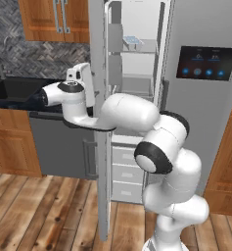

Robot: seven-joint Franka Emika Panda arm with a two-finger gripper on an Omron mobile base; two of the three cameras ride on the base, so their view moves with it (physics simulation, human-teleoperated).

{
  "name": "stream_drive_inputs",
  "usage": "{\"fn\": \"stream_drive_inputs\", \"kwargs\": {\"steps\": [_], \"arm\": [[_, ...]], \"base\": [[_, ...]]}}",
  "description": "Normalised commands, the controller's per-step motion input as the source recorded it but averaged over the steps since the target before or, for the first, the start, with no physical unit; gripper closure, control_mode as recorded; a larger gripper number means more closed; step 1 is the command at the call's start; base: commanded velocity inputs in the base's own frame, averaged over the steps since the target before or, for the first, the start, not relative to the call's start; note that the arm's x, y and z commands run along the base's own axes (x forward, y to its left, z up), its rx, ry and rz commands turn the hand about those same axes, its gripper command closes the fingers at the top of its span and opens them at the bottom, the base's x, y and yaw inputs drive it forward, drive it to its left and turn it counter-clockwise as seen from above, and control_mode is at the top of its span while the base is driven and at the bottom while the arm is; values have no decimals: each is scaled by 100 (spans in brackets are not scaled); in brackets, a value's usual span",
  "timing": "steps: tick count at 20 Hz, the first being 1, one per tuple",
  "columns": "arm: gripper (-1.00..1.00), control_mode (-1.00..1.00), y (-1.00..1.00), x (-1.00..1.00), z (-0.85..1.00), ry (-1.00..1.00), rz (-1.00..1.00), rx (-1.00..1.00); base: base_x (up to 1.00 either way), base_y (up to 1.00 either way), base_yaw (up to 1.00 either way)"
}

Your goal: The ice cube tray has been filled with water. Take the tray and place it in the freezer to make ice. Close the freezer door after placing the tray.

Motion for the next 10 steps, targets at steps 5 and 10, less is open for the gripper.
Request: {"fn": "stream_drive_inputs", "kwargs": {"steps": [5, 10], "arm": [[-100, -100, 13, 5, -9, 0, -10, -11], [-100, -100, -38, -6, -10, 0, -26, -7]], "base": [[0, 0, 0], [0, 0, 0]]}}
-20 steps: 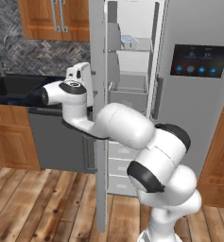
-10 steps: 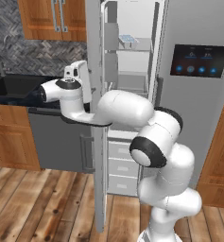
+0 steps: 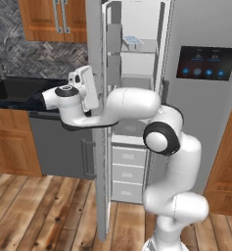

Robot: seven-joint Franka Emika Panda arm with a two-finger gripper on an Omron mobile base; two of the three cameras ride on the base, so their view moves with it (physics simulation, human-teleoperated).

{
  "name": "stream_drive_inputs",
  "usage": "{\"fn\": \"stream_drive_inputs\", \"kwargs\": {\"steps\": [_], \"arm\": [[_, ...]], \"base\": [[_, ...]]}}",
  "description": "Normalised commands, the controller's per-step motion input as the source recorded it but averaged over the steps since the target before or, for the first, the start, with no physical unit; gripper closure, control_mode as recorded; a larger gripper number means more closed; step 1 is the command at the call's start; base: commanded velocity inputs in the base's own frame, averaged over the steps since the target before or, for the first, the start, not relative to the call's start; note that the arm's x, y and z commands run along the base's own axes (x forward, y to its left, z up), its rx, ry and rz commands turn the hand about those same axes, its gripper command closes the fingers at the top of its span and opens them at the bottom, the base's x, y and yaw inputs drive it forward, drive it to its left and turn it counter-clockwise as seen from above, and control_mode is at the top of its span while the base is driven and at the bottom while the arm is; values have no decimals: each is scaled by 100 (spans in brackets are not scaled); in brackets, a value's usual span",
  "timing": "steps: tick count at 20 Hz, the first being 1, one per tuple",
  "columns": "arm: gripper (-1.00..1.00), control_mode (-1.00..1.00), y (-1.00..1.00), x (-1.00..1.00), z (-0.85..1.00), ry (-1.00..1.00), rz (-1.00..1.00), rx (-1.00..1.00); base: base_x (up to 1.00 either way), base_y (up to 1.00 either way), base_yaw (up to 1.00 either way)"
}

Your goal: The ice cube tray has been filled with water. Take the tray and place it in the freezer to make ice. Close the freezer door after placing the tray.

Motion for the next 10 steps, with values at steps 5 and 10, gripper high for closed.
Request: {"fn": "stream_drive_inputs", "kwargs": {"steps": [5, 10], "arm": [[-100, -100, -17, -28, -4, -5, -24, -3], [-100, -100, 54, -62, 0, -14, -10, 0]], "base": [[0, 0, 0], [0, 0, 0]]}}
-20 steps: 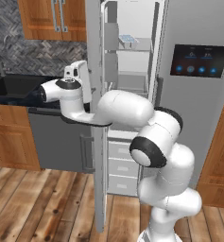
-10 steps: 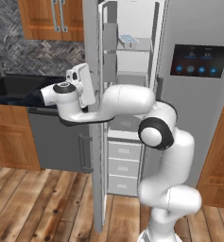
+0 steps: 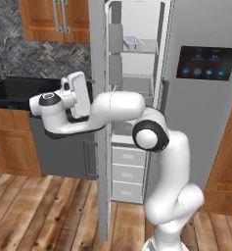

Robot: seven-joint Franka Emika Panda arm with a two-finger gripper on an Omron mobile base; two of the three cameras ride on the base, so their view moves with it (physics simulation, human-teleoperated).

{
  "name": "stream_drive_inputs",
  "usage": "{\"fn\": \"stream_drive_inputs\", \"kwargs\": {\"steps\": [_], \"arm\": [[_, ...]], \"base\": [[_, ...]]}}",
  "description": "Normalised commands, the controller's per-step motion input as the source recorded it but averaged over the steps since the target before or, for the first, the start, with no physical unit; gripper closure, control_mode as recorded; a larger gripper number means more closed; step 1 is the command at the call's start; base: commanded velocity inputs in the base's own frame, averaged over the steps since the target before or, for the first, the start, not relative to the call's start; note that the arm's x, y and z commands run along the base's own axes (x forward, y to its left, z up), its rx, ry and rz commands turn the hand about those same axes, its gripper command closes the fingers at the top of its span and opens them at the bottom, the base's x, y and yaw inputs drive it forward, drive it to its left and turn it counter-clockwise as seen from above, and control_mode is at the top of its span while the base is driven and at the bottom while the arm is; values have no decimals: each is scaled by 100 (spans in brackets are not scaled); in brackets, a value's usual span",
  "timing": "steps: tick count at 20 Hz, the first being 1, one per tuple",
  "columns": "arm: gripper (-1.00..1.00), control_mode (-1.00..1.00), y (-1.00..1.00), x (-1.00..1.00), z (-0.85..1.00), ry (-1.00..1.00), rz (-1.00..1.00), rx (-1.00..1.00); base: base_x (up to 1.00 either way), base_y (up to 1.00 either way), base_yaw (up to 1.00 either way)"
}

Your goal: The ice cube tray has been filled with water. Take the tray and place it in the freezer to make ice. Close the freezer door after placing the tray.

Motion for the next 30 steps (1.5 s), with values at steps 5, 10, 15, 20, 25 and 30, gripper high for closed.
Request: {"fn": "stream_drive_inputs", "kwargs": {"steps": [5, 10, 15, 20, 25, 30], "arm": [[-100, -100, 72, -40, 0, -7, -6, 0], [-100, -100, 19, -7, 0, 0, -10, 0], [-100, -100, -1, 45, 0, 1, -12, 1], [-100, -100, -10, 47, -2, 2, -12, 2], [-100, -100, -9, 37, -16, 2, -9, 3], [-100, -100, -65, -5, -34, 5, -2, 9]], "base": [[0, 0, 0], [0, 0, 0], [0, 0, 0], [0, 0, 0], [0, 0, 0], [0, 0, 0]]}}
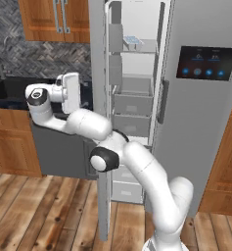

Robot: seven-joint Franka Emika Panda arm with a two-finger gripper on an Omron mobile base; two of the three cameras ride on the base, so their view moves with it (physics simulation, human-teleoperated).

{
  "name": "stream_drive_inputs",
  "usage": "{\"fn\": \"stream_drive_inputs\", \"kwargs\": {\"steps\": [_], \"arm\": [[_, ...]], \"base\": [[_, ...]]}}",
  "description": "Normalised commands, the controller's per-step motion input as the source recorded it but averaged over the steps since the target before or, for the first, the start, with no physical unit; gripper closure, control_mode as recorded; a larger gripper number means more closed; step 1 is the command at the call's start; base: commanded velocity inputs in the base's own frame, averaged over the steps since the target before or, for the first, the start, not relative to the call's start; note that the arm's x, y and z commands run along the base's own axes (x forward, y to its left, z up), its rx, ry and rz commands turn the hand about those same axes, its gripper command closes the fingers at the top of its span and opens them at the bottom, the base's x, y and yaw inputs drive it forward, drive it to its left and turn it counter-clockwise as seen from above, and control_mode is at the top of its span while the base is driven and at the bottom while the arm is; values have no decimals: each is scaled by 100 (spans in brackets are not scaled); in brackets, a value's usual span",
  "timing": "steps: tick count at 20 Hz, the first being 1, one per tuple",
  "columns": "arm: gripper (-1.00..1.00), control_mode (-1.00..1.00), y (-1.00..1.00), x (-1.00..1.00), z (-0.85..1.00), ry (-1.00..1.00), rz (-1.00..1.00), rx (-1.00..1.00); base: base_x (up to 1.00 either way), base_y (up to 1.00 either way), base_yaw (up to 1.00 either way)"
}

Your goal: The ice cube tray has been filled with water. Take the tray and place it in the freezer to make ice. Close the freezer door after placing the tray.

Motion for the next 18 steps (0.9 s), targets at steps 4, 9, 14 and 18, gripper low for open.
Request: {"fn": "stream_drive_inputs", "kwargs": {"steps": [4, 9, 14, 18], "arm": [[-100, -100, -100, -6, -32, 14, 0, 17], [-100, -100, -99, -1, -15, 30, 20, 30], [-100, -100, -59, 0, -32, 37, 58, 24], [-100, -100, -66, 42, -33, 43, 49, 25]], "base": [[0, 0, 0], [0, 0, 0], [0, 0, 0], [0, 0, 0]]}}
